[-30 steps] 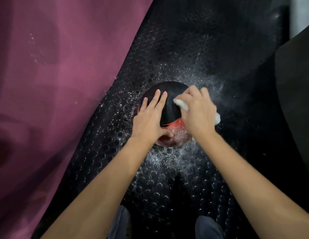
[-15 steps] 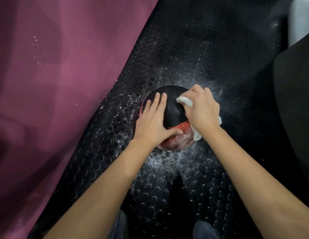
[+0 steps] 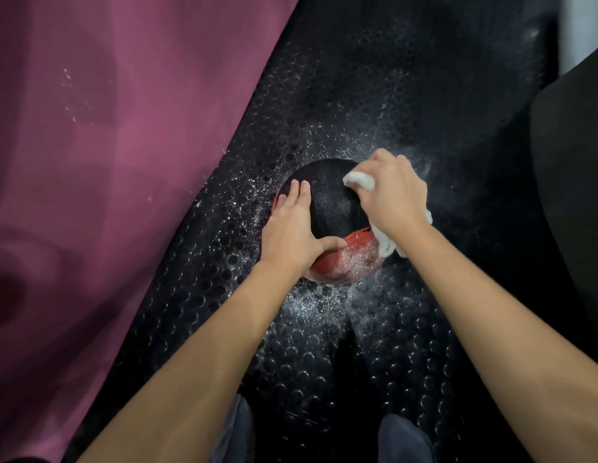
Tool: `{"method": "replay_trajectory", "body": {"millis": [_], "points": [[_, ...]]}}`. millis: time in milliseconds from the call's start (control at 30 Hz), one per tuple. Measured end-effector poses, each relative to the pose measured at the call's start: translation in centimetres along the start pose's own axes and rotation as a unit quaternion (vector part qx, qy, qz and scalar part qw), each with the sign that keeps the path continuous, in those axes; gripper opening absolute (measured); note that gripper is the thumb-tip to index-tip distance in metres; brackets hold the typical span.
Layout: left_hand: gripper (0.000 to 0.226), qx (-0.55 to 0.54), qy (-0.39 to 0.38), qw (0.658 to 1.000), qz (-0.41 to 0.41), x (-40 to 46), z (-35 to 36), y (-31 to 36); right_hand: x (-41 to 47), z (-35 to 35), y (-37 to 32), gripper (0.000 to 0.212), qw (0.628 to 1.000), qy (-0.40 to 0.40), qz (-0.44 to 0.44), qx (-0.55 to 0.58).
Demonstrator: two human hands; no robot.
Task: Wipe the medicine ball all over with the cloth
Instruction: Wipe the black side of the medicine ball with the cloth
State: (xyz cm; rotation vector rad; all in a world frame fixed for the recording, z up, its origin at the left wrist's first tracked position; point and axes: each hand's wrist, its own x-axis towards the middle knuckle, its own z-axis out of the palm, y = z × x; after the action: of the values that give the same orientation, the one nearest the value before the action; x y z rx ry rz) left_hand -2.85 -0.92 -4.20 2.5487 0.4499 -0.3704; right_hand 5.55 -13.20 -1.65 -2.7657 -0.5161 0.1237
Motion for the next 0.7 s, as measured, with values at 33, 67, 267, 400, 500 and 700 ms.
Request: {"method": "replay_trajectory", "body": {"millis": [33, 67, 267, 400, 500, 700], "points": [[0.121, 0.003, 0.001, 1.000, -0.001, 0.0, 0.0, 0.1, 0.6, -0.2, 0.0, 0.019, 1.000, -0.006, 0.017, 0.000], [0.121, 0.008, 0.004, 1.000, -0.002, 0.1, 0.0, 0.3, 1.0, -0.2, -0.1, 0.019, 1.000, -0.009, 0.028, -0.004], [0.123, 0.007, 0.000, 1.000, -0.002, 0.4, -0.4, 0.3, -1.1, 0.6, -0.1, 0.020, 1.000, 0.023, -0.005, -0.006], [0.124, -0.008, -0.011, 1.000, -0.002, 0.5, -0.6, 0.5, -1.1, 0.4, 0.0, 0.019, 1.000, 0.020, 0.006, -0.004], [0.124, -0.030, -0.016, 0.999, 0.002, 1.0, -1.0, 0.5, -0.7, 0.3, 0.1, 0.019, 1.000, 0.011, 0.023, -0.007], [0.122, -0.022, -0.023, 0.999, 0.026, 1.2, -1.5, 0.2, -0.9, 0.6, 0.0, 0.017, 0.999, 0.014, 0.033, -0.006]]}}
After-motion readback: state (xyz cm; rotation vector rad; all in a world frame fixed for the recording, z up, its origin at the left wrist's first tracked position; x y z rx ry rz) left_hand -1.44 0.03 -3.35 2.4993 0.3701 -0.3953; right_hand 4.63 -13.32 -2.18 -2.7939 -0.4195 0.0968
